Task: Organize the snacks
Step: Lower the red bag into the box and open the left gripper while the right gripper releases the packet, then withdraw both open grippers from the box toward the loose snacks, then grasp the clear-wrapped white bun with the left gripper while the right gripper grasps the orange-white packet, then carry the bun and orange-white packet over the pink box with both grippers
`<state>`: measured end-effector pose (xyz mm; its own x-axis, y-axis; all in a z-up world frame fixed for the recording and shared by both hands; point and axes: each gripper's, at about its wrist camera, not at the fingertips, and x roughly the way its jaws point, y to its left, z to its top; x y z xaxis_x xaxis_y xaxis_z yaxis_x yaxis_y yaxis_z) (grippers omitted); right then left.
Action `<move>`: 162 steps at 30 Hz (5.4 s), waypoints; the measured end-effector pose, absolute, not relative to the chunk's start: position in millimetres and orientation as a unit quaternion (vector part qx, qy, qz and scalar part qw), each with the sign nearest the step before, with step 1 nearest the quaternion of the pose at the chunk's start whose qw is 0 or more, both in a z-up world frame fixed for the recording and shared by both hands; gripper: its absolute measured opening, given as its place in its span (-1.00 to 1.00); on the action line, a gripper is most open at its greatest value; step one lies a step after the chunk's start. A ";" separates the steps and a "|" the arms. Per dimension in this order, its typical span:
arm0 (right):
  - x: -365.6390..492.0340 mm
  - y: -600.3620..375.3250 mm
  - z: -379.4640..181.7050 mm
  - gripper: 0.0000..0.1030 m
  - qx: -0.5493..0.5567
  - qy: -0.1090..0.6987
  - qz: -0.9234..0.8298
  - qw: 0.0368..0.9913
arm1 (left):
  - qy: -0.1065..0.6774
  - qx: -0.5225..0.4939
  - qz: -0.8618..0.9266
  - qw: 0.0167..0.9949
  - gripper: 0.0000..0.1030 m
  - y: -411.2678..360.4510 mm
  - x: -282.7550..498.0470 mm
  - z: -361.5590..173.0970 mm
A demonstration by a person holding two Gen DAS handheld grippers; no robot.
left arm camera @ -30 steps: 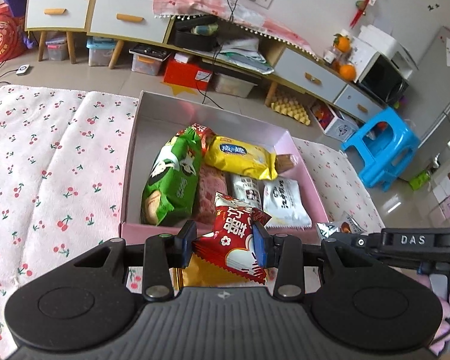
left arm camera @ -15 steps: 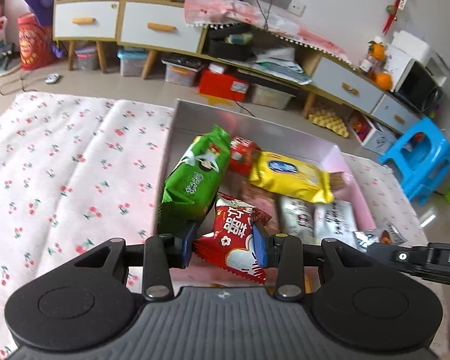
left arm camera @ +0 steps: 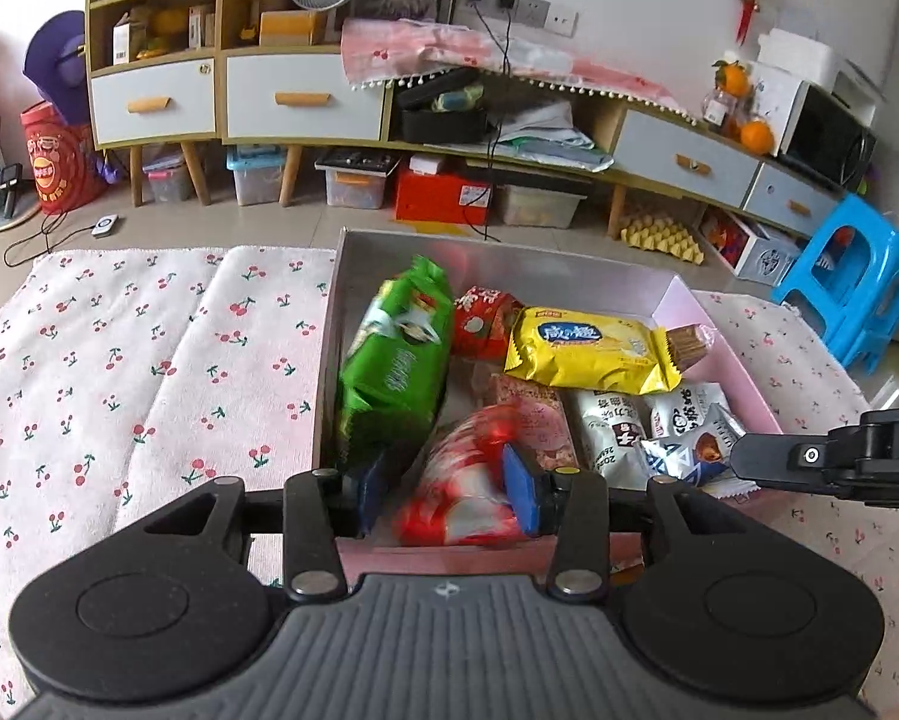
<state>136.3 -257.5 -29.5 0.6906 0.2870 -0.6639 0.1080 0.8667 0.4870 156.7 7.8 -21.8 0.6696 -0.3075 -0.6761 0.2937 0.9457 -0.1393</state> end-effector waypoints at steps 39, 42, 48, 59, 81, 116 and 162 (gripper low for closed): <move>75.5 -266.6 -6.0 0.46 0.176 0.412 0.086 0.890 | 0.408 0.013 -0.192 0.892 0.94 32.4 93.7 -4.1; 67.0 -270.6 -6.3 0.47 0.160 0.412 0.087 0.893 | 0.410 0.022 -0.192 0.891 0.95 39.4 87.7 -7.4; 53.3 -277.9 -13.8 0.51 0.143 0.428 0.093 0.888 | 0.417 0.033 -0.191 0.888 0.98 52.1 75.4 -15.9; 24.1 -276.4 -31.0 0.54 0.085 0.486 0.116 0.862 | 0.442 0.052 -0.217 0.869 0.98 42.1 54.2 -33.4; -40.2 -241.4 -67.4 0.54 -0.240 0.473 0.256 0.808 | 0.456 0.104 -0.277 0.839 0.98 -6.1 17.3 -59.5; 10.3 -245.2 -64.6 -0.23 -0.178 0.432 0.175 0.867 | 0.454 0.071 -0.211 0.863 -0.24 7.0 44.5 -48.8; 57.5 -235.8 -42.7 -0.22 0.025 0.451 0.106 0.886 | 0.440 0.018 -0.217 0.871 -0.43 27.4 66.7 -23.0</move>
